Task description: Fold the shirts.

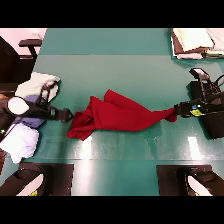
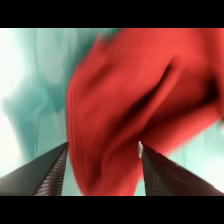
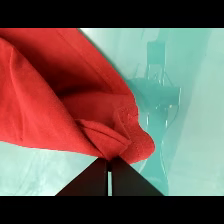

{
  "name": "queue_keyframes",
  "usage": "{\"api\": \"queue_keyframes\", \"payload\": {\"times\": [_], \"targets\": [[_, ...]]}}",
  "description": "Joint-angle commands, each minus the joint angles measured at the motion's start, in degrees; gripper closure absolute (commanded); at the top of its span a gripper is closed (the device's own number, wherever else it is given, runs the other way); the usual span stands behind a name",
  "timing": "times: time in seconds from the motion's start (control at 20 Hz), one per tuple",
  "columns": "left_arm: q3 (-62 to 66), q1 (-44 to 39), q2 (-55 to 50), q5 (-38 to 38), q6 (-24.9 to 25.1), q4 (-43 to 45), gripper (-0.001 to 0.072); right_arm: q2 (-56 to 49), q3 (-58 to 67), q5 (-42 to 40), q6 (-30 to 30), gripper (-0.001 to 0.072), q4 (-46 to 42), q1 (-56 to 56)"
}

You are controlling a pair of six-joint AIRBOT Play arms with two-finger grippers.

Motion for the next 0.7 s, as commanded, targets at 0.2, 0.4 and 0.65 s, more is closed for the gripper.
{"api": "queue_keyframes", "payload": {"times": [0.2,0.4,0.65], "targets": [[10.5,0.0,-12.6,8.3,6.0,-11.0,0.0177,0.0,-0.2,0.0,0.1,0.0699,0.1,0.1],[14.7,0.0,-26.9,9.9,14.8,-26.8,0.0177,0.0,-0.2,0.0,0.5,0.0699,0.1,0.1],[18.7,-1.2,-37.3,8.5,15.1,-29.6,0.0177,0.0,-0.2,-0.1,0.5,0.0699,0.1,0.1]]}}
